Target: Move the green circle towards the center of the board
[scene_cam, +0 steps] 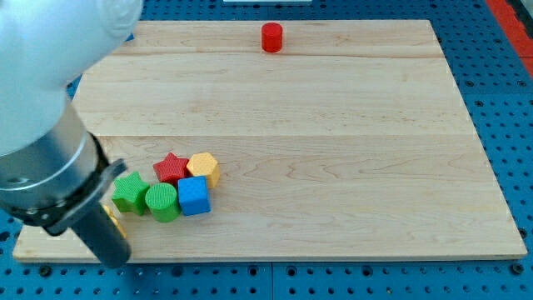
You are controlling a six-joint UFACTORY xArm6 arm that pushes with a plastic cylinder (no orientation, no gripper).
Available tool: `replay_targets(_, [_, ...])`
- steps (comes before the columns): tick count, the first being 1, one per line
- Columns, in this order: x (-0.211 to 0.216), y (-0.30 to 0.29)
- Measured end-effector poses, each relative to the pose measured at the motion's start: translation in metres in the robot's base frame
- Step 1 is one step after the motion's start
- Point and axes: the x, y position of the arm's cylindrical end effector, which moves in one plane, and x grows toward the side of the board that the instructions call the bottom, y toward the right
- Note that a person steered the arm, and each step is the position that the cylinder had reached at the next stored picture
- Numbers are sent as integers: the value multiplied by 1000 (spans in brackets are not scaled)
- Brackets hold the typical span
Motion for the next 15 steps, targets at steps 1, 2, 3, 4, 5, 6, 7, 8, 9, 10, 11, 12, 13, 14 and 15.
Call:
replay_targets(1, [-3, -6])
replay_targets(2, [-23, -9])
replay_targets(3, [-33, -12])
replay_targets(4, [-30, 18])
replay_targets(5, [-37, 51])
replay_targets(6, [-47, 54])
replay_targets(7, [-60, 54])
replay_targets(8, [-75, 54])
replay_targets(9, [-94, 54])
replay_targets(10, [-115, 54])
replay_targets(11, [-138, 54])
replay_targets(12, [-161, 65])
replay_targets(13, [-186, 109])
replay_targets(14, [-205, 156])
replay_targets(15, [-223, 212])
